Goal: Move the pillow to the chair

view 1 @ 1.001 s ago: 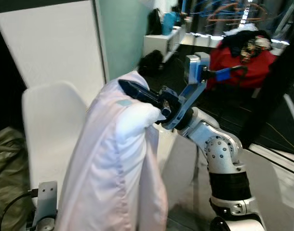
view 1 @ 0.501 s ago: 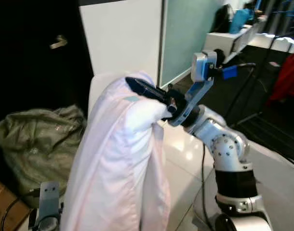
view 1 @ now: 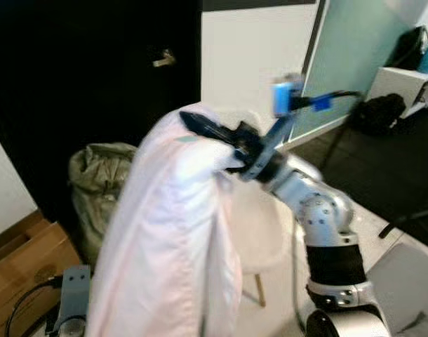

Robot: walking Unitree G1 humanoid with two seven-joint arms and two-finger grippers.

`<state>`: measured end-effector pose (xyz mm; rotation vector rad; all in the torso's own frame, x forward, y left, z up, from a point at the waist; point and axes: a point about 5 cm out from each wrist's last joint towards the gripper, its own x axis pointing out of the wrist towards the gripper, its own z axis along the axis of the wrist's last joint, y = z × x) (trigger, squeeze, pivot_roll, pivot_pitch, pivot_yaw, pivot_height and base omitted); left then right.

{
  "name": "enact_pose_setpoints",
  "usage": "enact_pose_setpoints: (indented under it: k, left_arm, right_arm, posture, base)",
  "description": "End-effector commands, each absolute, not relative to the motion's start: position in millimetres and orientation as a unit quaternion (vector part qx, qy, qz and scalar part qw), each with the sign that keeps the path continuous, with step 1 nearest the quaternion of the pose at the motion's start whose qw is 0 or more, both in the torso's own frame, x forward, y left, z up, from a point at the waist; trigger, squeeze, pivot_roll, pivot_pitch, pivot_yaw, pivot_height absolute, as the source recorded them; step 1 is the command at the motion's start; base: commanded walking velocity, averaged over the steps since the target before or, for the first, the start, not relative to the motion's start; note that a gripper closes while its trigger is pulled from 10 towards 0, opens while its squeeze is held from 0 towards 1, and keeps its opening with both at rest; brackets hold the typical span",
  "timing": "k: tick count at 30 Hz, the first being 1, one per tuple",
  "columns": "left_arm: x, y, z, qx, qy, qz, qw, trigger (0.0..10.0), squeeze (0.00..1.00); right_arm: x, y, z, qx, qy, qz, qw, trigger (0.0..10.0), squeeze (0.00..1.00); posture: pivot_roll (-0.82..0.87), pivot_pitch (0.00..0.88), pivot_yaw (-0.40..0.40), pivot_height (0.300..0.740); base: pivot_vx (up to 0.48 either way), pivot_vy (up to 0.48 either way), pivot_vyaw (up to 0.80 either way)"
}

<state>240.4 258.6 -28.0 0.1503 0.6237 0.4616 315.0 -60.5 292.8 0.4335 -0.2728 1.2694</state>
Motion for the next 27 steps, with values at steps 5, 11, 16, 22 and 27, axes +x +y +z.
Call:
enact_pose_setpoints:
  k: [5,11,16,22,27]
  left_arm:
    - [236.8,256.3,-31.7,0.064,0.311,0.228,0.921,10.0,0.0]
    - [236.9,258.5,-30.7,0.063,0.309,0.238,0.919,10.0,0.0]
    - [237.8,258.1,-30.2,0.066,0.308,0.23,0.921,10.0,0.0]
    - [239.3,255.6,-29.9,0.069,0.306,0.219,0.924,10.0,0.0]
    - [239.5,255.3,-29.9,0.069,0.306,0.218,0.924,10.0,0.0]
  right_arm:
    - [321.4,-69.9,304.6,0.198,-0.163,0.554,0.792,10.0,0.0]
    - [322.7,-70.5,304.5,0.197,-0.161,0.549,0.796,10.0,0.0]
    - [323.4,-69.5,303.4,0.196,-0.16,0.547,0.798,10.0,0.0]
    - [324.8,-68.7,299.7,0.194,-0.152,0.543,0.803,10.0,0.0]
    - [325.1,-68.4,299.0,0.197,-0.15,0.543,0.803,10.0,0.0]
  posture:
    - [-0.1,0.042,-0.027,0.736]
    - [-0.1,0.046,-0.026,0.736]
    - [-0.1,0.046,-0.025,0.736]
    - [-0.1,0.044,-0.026,0.736]
    - [-0.11,0.045,-0.026,0.736]
  base:
    - [0.0,-0.375,0.0]
    - [0.0,0.0,0.0]
    - [0.0,0.0,0.0]
    - [0.044,0.0,0.0]
    - [0.277,0.0,0.0]
